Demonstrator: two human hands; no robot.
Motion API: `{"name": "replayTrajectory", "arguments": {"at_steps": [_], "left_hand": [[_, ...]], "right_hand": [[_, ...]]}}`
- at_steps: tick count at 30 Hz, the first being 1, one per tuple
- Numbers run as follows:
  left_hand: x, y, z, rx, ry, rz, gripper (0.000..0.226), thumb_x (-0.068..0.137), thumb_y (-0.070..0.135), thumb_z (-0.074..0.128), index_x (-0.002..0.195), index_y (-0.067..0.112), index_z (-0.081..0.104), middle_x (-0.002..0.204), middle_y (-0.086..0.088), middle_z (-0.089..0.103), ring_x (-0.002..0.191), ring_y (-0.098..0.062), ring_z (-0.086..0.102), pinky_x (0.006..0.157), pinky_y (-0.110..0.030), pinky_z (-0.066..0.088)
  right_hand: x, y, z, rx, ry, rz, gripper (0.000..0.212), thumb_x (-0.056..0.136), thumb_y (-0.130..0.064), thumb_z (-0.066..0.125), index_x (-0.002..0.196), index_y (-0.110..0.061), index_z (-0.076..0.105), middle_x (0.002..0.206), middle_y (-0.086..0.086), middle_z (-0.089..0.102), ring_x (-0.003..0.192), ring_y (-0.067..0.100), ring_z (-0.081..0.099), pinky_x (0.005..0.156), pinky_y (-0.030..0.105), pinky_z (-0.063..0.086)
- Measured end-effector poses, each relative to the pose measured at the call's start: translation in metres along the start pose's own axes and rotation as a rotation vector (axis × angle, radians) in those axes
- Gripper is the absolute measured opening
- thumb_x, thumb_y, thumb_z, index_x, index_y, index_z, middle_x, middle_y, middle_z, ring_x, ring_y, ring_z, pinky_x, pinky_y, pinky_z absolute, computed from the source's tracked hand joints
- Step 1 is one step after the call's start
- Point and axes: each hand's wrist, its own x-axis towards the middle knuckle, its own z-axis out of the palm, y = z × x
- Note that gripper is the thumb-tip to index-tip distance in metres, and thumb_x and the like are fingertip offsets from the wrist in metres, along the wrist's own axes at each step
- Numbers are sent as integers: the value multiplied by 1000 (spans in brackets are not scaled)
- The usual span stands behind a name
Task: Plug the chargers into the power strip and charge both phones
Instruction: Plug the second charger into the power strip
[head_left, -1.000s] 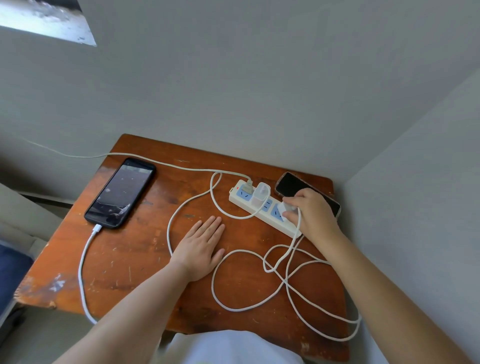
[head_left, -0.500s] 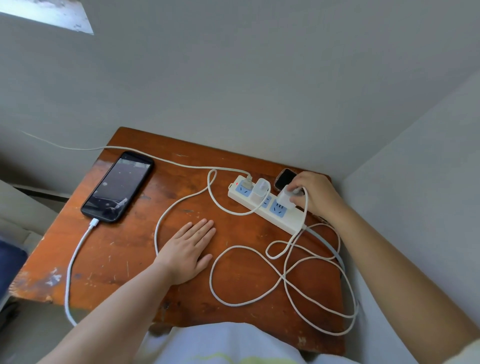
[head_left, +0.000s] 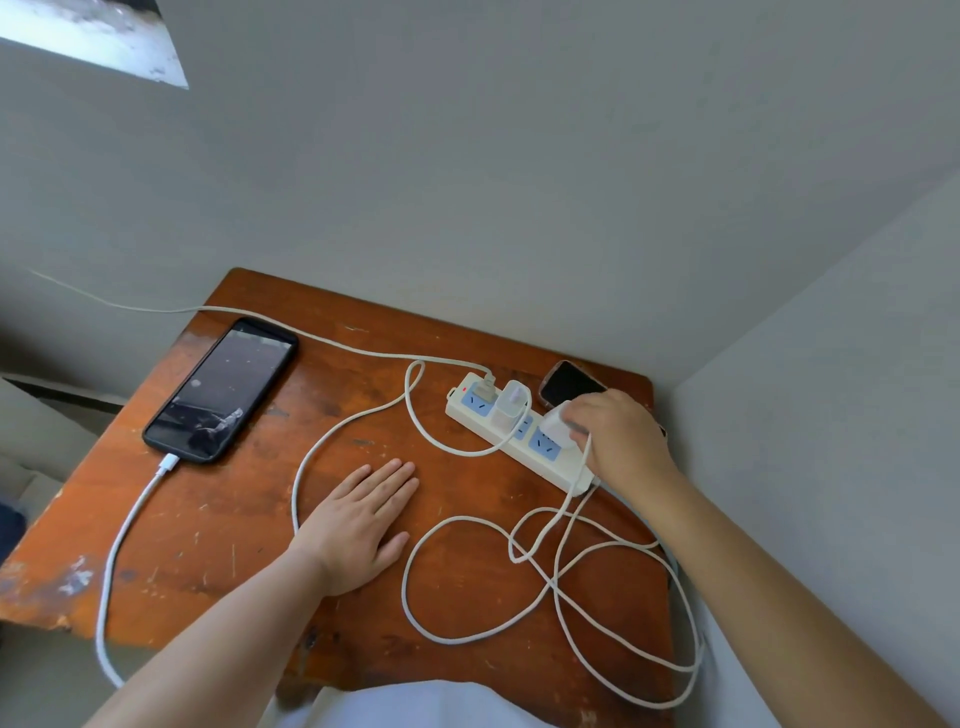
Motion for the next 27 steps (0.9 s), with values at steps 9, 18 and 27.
{"name": "replayTrajectory", "arguments": {"at_steps": [9,18,27], "left_hand": [[0,0,0,-19,14,-4,60,93,48,21,142,25,-5,154,5,-7,131,-8,-22,106,-27,-18],[0,0,0,-36,16,-6,60,93,49,22,142,27,-4,154,5,-6,135,-8,-17,106,-27,-17],[0,0,0,-33,11,-8,59,93,48,21,142,27,-4,154,5,-7,127,-6,-24,106,-28,-17]], "right_hand": [[12,-2,-6,51,-77,39,39,88,-4,56,126,-10,49,132,8,52,120,23,48,99,31,45],[12,2,4,96,-12,2,29,87,-6,58,116,-7,57,124,11,57,112,23,53,89,28,47],[-10,-14,47,534,405,335,41,81,-5,66,118,-1,51,118,18,61,108,29,59,69,21,44]]}}
